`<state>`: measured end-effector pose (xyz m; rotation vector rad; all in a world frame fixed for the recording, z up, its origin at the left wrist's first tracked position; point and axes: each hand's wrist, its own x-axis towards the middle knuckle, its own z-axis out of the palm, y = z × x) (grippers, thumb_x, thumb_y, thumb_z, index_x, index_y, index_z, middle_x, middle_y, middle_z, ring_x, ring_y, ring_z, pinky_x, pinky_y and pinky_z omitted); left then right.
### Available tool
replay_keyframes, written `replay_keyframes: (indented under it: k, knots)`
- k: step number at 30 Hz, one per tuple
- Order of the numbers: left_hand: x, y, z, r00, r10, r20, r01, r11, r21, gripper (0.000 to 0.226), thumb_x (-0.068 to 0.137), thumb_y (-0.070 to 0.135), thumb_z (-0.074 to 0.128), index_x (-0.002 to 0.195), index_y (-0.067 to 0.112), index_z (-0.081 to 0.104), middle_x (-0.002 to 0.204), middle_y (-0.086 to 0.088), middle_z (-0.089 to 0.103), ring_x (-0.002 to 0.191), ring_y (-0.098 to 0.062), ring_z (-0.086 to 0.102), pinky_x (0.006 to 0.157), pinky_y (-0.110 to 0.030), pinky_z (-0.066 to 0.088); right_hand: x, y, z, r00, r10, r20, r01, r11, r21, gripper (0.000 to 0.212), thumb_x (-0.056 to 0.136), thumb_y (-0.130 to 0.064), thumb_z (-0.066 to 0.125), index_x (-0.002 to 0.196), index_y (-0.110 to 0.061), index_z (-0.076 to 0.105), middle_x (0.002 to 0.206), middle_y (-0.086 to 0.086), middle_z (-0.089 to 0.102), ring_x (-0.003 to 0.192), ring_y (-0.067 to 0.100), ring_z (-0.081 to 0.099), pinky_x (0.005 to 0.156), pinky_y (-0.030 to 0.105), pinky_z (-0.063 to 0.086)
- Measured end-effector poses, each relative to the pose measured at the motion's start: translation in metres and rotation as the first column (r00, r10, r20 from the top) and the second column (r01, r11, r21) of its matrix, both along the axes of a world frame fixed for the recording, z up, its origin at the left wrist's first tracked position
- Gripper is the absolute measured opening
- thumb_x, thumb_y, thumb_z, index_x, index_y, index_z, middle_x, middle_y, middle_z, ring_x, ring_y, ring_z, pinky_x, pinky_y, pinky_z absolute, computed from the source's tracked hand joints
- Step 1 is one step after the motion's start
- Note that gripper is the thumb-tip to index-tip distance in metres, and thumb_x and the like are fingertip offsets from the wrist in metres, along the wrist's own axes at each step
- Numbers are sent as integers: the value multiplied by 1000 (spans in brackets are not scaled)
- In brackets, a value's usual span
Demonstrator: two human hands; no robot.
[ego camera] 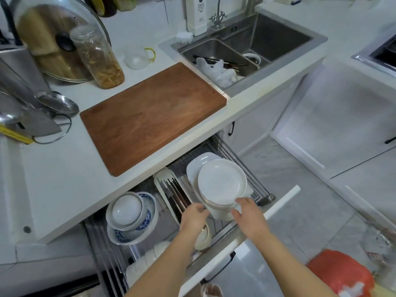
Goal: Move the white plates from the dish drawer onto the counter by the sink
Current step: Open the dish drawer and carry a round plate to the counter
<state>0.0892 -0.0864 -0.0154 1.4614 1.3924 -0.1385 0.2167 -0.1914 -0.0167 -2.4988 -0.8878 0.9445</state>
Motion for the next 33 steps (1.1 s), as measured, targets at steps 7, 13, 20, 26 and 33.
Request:
replay_keyframes:
  k: [7,13,20,26,33]
  knots:
    - [40,63,-43,987,-130,-98,137,988,71,36,95,27,47,130,18,47,122,-8,59,90,-15,54,79,-27,42,41,49,-44,919,-379,-114,368,924,-104,42,90,-13,53,127,6,42,129,24,52,118,35,52,95,40,44]
    - [61,85,-72,977,-191,-98,198,978,66,39,93,18,44,132,21,45,121,-5,61,91,-17,53,79,-26,43,53,59,-77,853,-509,-114,500,860,-97,41,83,-3,54,123,4,48,120,25,57,111,36,55,86,37,45]
    - [63,87,-92,975,-191,-115,196,980,41,53,89,11,48,137,30,37,114,-5,63,95,-28,65,81,-42,59,59,58,-92,777,-613,-142,614,788,-43,38,78,-1,52,115,-8,58,108,22,62,87,34,61,70,30,44]
    - [59,83,-103,989,-116,-87,119,993,25,61,87,9,47,139,39,36,107,-4,64,86,-30,69,77,-42,60,55,59,-98,754,-643,-136,646,763,-25,39,76,5,49,111,-9,61,101,20,66,91,35,63,66,27,39]
    - [56,79,-84,1000,8,28,-8,1000,-9,64,80,3,44,127,47,49,101,4,64,84,-30,69,74,-43,61,55,58,-81,729,-667,-152,679,733,38,45,68,7,41,97,-17,64,90,14,66,80,35,62,69,44,58]
